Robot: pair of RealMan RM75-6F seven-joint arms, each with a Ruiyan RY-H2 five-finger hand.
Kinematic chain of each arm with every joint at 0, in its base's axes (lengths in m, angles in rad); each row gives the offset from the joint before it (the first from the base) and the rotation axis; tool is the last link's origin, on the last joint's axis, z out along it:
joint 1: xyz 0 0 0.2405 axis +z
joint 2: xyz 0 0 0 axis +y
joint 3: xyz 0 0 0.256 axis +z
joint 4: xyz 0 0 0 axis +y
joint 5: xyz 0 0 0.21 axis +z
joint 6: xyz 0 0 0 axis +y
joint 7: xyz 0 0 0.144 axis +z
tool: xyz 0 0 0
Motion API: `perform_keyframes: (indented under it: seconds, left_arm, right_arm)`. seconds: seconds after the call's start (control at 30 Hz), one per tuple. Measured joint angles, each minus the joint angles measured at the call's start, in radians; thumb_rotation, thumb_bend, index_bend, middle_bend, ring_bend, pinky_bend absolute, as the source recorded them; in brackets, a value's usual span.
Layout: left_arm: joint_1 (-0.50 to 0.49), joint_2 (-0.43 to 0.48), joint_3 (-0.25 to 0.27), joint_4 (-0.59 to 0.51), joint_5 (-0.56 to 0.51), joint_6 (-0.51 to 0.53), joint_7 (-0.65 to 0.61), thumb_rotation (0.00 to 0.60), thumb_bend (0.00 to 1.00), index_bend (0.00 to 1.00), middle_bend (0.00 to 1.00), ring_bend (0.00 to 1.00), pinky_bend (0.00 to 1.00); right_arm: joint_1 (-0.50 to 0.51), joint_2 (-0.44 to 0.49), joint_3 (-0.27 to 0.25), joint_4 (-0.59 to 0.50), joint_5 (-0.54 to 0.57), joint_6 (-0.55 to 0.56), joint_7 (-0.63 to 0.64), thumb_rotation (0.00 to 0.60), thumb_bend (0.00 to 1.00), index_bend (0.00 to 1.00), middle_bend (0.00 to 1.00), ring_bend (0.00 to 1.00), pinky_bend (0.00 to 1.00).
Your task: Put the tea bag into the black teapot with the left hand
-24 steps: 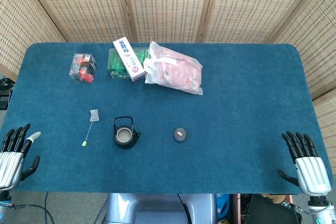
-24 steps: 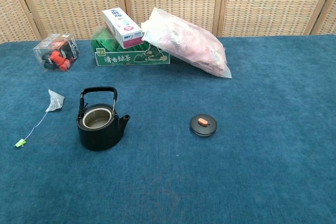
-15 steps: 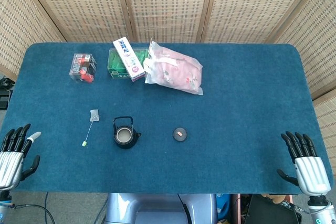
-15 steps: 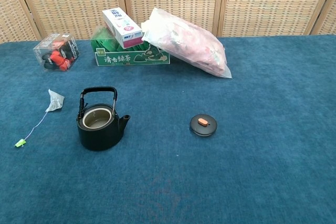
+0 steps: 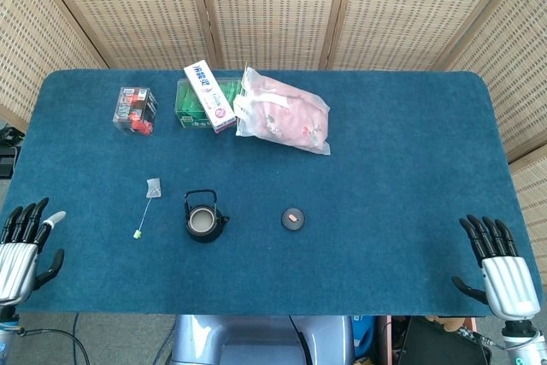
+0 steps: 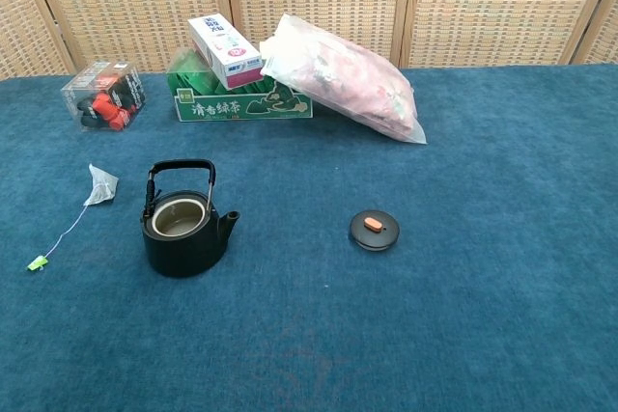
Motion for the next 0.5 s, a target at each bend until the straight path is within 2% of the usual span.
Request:
perform_keyframes:
  seconds: [0.2, 0.33, 0.5]
  left_arm:
    - [-0.016, -0.012, -0.003, 0.015, -0.009, -0.033, 0.001, 0.6, 0.46, 0.27, 0.0, 0.0, 0.0]
    - [-0.033, -0.025, -0.009, 0.028, -0.02, -0.06, 0.005, 0.6, 0.45, 0.35, 0.0, 0.0, 0.0]
    - [-0.058, -0.046, -0.02, 0.046, -0.032, -0.091, 0.016, 0.6, 0.46, 0.39, 0.0, 0.0, 0.0]
  right_arm:
    - [-0.001, 0.001, 0.0, 0.0, 0.003, 0.0, 0.001, 0.6, 0.1, 0.03, 0.15, 0.0, 0.0]
    - [0.0, 0.0, 0.001, 0.002, 0.005, -0.004, 0.001, 0.6, 0.1, 0.03, 0.15, 0.0, 0.0]
    - [0.001, 0.0, 0.003, 0.003, 0.008, -0.006, 0.003, 0.6, 0.1, 0.03, 0.15, 0.0, 0.0]
